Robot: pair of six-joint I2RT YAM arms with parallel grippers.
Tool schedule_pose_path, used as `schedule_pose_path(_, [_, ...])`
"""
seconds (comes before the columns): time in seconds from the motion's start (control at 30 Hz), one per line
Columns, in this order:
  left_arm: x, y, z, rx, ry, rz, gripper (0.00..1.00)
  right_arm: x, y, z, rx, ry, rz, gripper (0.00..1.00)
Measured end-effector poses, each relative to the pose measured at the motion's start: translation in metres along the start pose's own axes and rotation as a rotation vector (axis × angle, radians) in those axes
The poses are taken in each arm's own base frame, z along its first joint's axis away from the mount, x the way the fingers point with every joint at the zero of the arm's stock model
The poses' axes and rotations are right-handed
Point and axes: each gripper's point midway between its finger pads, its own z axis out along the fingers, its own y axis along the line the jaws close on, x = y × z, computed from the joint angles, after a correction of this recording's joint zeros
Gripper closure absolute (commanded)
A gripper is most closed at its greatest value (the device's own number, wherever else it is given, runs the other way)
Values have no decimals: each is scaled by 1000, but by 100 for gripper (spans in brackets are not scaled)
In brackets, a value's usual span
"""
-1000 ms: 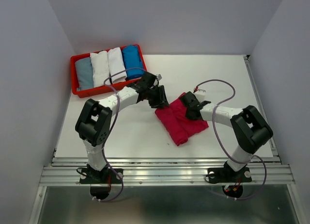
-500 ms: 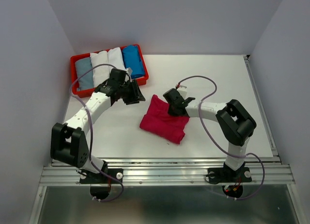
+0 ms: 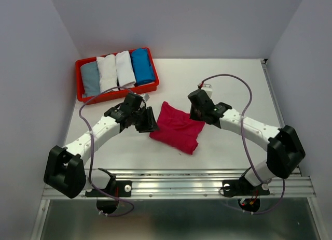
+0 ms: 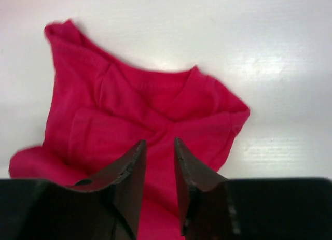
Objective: Roll the t-shirts
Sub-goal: Roll the T-shirt to the center of the board.
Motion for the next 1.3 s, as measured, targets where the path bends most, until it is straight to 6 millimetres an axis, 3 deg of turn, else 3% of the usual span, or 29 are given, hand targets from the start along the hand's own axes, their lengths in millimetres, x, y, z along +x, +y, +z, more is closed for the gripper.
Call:
schedule_pose_path(0.1, [15,-6,6,11,39,5,57,18,5,-26,-60,20,-47,85])
schedule_pose_path(0.13, [16,-9,8,21,43,7,57,34,8,-36,-88,46,-75,87])
schedule_pose_path(0.33, [16,-13,24,34,60,-5,58,103,15,-65,-169,186,-154,89])
schedule_pose_path(0.47, [20,-8,38,15,93,-15,60,117,14,-74,-215,235,-113,89])
schedule_pose_path(0.6, [19,2,56,-28,118,-28,61,122,16,-72,-218,258,-97,90])
schedule_pose_path(0.87, [-7,17,77,-76,95,-58,61,134,-5,-37,-52,248,-163,91])
schedule_pose_path(1.1, [-36,33,95,-112,70,-64,64,111,-9,-14,69,139,-234,91])
schedule_pose_path(1.2, [-40,40,100,-137,75,-67,64,102,-5,-16,62,116,-248,90])
schedule_pose_path(1.3, [-40,42,95,-154,76,-62,64,90,-1,-30,18,91,-234,89])
